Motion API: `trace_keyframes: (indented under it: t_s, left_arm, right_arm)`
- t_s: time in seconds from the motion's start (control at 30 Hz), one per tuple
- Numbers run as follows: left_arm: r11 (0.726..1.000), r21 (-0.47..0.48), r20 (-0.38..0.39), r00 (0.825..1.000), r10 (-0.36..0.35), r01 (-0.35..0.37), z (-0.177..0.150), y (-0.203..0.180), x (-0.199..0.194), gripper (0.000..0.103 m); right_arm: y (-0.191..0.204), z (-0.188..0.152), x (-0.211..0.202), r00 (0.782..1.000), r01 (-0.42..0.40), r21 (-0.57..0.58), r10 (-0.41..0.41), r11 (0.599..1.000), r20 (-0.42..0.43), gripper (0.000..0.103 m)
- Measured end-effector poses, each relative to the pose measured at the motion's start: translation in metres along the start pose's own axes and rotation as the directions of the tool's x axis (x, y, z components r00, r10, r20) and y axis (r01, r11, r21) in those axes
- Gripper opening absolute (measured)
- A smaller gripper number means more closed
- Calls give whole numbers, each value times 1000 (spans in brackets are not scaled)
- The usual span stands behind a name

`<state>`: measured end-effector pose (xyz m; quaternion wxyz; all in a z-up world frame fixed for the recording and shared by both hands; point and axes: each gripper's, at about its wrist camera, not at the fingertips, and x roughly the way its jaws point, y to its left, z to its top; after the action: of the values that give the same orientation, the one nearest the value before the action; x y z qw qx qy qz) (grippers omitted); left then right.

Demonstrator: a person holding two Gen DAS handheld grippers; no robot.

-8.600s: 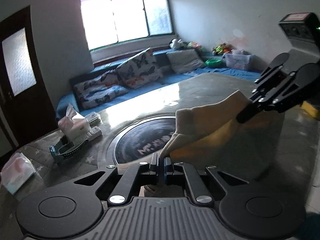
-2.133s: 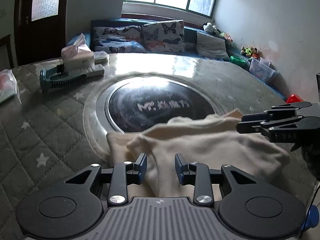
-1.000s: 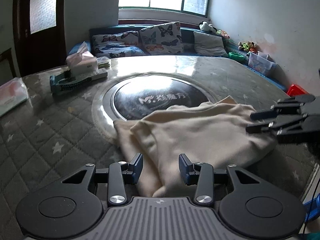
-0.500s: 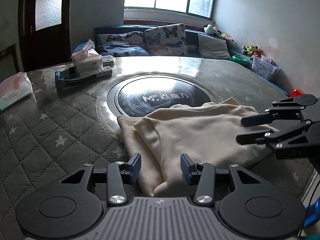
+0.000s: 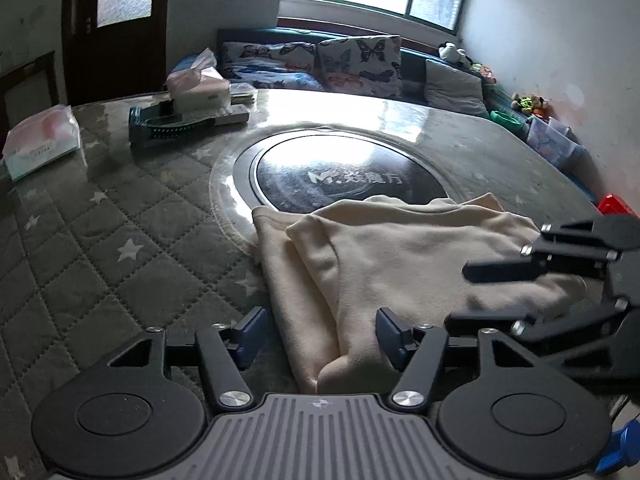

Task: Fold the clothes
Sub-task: 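Move both open grippers to the side edge of the folded shirt, then grasp the shirt side edge with the left gripper while the right gripper grasps beside it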

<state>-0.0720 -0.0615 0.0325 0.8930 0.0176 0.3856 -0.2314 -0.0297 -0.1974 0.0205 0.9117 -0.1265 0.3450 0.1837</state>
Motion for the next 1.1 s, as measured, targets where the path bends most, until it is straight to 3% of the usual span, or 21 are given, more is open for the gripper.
trace_keyframes:
  t_s: [0.3, 0.6, 0.8, 0.97, 1.1]
  left_arm:
    - [998, -46, 13, 999, 35, -35, 1, 13, -6, 83]
    - [974, -212, 42, 995, 88, -77, 3, 48, -17, 83]
    - [953, -301, 52, 998, 40, -22, 5, 62, -19, 80]
    - [942, -335, 57, 998, -11, 30, 6, 63, -17, 79]
    - [909, -409, 50, 996, -72, 86, 8, 67, -13, 79]
  right_arm:
    - [19, 12, -3, 1000, -16, -81, 17, 997, 7, 44]
    - [61, 24, 12, 998, -70, -239, 68, 968, -16, 49]
    - [80, 27, 27, 998, -64, -326, 54, 943, -38, 49]
    - [87, 26, 36, 998, -45, -354, 28, 934, -53, 40]
    - [82, 28, 33, 999, -24, -325, 15, 945, -29, 17]
